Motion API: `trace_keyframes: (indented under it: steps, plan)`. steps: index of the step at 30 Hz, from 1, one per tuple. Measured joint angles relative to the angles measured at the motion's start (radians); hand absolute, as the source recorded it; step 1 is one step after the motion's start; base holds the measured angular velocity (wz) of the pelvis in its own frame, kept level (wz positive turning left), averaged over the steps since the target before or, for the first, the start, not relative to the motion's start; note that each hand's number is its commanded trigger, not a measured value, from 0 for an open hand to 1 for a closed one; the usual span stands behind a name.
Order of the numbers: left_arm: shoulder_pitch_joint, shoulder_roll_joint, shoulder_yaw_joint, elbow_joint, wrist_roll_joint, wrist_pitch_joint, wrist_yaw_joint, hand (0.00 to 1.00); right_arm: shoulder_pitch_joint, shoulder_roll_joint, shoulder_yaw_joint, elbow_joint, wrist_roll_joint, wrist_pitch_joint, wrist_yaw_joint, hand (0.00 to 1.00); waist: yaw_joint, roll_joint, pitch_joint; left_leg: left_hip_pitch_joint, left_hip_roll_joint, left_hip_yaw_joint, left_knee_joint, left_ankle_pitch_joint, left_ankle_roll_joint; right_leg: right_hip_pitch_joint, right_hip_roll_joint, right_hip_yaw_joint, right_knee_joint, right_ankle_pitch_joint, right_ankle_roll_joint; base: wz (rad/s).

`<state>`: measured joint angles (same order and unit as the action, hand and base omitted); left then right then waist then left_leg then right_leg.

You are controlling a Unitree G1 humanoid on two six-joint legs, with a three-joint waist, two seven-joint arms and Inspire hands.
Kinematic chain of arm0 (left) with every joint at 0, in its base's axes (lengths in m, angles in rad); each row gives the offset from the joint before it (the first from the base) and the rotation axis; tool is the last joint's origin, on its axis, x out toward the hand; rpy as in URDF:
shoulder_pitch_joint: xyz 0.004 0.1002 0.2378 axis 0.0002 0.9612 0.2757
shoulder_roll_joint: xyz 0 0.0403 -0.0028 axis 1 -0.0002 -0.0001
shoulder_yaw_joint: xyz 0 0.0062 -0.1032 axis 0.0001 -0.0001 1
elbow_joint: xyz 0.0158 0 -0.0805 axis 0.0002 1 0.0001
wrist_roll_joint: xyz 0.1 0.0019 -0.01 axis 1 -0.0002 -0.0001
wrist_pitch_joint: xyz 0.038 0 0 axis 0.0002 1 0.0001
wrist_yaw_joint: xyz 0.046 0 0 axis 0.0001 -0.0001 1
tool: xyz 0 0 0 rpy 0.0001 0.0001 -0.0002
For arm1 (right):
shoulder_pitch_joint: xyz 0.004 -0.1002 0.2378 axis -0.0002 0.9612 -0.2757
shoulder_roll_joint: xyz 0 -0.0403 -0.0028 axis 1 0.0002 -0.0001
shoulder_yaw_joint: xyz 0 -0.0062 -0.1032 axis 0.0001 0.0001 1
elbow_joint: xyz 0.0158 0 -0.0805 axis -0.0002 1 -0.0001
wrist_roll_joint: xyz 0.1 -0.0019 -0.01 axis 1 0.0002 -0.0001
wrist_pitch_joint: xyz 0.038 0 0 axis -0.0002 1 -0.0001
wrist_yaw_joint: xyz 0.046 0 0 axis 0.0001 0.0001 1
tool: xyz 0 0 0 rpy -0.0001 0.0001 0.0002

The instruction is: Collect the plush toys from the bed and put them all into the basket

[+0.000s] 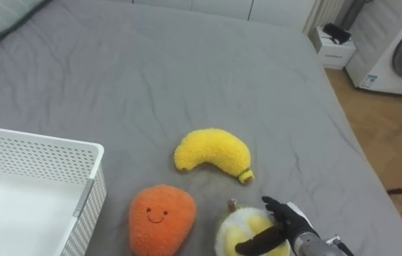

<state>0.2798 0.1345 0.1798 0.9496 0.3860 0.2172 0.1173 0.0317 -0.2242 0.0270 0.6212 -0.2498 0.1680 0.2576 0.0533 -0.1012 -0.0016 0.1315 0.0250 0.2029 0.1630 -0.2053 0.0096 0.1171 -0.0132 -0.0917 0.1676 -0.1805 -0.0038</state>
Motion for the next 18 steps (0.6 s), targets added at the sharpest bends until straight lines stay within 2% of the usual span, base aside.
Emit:
trace_keyframes:
  steps: [8,9,12,13,18]
  plan:
    - [-0.012,0.000,-0.006,-0.010,-0.001,0.001,-0.025,0.00,-0.001,0.000,0.000,0.002,-0.045,0.000,0.033,0.00,0.010,0.003,0.0004,-0.003,-0.001,-0.015,0.006,0.000,0.000,0.007,-0.002,-0.021,-0.004,0.000,0.000,0.05]
    - [-0.012,0.000,-0.006,-0.010,-0.001,0.001,-0.026,0.00,-0.001,0.000,0.000,0.002,-0.050,0.000,0.037,0.13,0.010,0.004,0.0004,-0.003,-0.001,-0.015,0.006,0.000,0.000,0.007,-0.002,-0.021,-0.004,0.000,0.000,0.00]
    - [-0.014,0.000,-0.007,-0.011,-0.001,0.001,-0.030,0.00,-0.001,0.000,0.000,0.005,-0.066,0.000,0.052,0.90,0.009,0.005,-0.0001,-0.004,-0.001,-0.015,0.005,0.000,0.000,0.008,-0.002,-0.022,-0.007,0.000,0.000,0.00]
    - [-0.015,0.000,-0.007,-0.011,-0.001,0.001,-0.033,0.00,-0.001,0.000,0.000,0.009,-0.069,0.000,0.052,1.00,0.010,0.006,-0.0003,-0.004,-0.001,-0.016,0.005,0.000,0.000,0.009,-0.002,-0.023,-0.013,0.001,0.000,0.00]
    - [-0.023,0.000,-0.009,-0.012,-0.002,0.001,-0.037,0.00,-0.013,-0.002,-0.001,0.035,-0.069,-0.002,0.052,1.00,0.010,0.006,-0.0002,-0.006,-0.001,-0.016,0.004,0.000,0.000,0.009,-0.001,-0.024,-0.015,0.003,0.000,0.00]
